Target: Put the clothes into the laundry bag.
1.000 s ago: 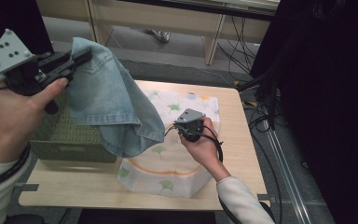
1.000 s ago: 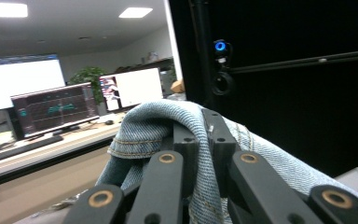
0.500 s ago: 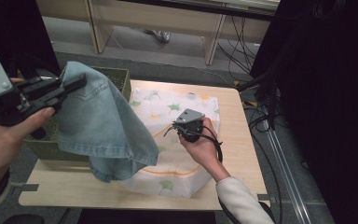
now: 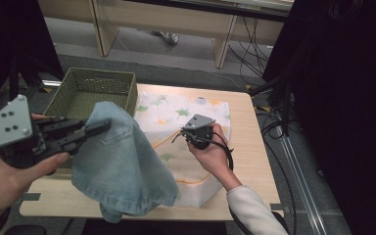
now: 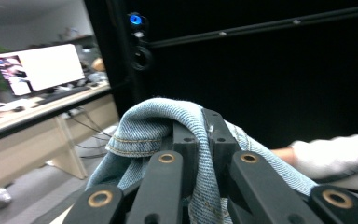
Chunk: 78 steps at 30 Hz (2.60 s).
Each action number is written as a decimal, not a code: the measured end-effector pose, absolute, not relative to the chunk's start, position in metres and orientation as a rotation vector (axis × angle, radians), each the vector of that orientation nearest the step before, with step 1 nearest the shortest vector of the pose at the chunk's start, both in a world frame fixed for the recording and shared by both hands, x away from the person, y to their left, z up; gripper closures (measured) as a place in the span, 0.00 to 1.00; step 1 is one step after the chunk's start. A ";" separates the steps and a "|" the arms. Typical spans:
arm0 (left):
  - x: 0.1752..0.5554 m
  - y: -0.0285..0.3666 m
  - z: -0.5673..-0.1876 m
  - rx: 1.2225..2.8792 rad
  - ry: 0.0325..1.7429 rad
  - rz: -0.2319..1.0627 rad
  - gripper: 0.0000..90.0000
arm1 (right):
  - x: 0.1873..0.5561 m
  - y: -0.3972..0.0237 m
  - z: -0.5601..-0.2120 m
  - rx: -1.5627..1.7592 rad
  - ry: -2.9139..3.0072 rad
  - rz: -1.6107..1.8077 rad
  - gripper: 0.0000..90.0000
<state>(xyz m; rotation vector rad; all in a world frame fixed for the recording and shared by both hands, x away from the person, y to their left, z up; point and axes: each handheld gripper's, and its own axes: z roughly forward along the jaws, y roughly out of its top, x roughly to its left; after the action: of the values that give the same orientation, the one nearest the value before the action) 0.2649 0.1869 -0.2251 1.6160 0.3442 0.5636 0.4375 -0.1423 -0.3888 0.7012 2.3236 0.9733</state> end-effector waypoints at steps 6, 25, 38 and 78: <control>0.265 0.172 -0.236 1.656 0.315 0.490 0.94 | 0.437 -0.142 -0.388 0.704 2.322 0.977 1.00; 0.306 0.139 -0.247 1.752 0.327 0.589 0.94 | 0.436 -0.143 -0.383 0.720 2.323 1.017 1.00; 0.332 0.107 -0.291 1.910 0.334 0.590 0.94 | 0.436 -0.143 -0.385 0.727 2.336 1.014 1.00; 0.342 0.041 -0.383 2.109 0.294 0.229 0.94 | 0.435 -0.147 -0.383 0.764 2.309 1.047 1.00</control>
<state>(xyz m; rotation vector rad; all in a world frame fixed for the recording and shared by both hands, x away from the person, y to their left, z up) 0.3424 0.0406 -0.3826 2.1090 0.2937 0.2294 0.4353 -0.1473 -0.3829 0.7638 2.3092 1.0468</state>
